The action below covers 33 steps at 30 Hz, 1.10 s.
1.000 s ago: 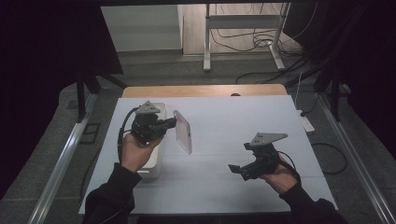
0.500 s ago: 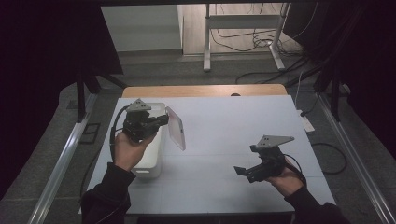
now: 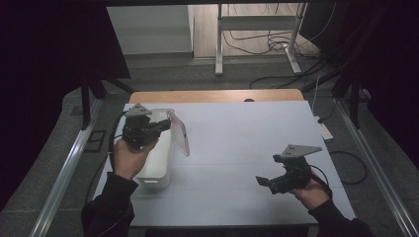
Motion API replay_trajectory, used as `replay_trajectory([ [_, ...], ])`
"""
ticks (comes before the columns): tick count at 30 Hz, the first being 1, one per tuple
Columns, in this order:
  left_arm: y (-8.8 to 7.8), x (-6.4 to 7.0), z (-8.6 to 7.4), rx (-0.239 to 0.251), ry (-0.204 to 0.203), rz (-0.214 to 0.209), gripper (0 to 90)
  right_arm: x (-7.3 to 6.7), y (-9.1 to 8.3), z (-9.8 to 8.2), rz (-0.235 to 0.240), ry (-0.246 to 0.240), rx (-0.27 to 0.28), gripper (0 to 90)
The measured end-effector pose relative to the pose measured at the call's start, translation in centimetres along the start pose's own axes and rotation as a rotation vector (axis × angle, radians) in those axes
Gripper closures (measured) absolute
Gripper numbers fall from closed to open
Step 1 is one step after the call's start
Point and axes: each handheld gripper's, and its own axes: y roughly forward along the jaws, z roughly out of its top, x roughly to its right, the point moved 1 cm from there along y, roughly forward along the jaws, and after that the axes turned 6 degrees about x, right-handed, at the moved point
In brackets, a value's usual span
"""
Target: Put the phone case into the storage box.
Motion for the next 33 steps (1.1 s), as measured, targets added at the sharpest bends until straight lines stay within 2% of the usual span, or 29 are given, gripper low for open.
replay_trajectory([
  [11, -1.0, -0.9, 0.1, 0.022, -0.021, 0.031, 88.4, 0.8, -1.6, -0.7, -0.04, 0.028, 0.031, 0.0],
  [33, -2.3, -3.0, -0.3, 0.049, -0.057, 0.117, 88.4, 2.6, -3.6, -2.7, -0.125, 0.053, 0.011, 0.0],
])
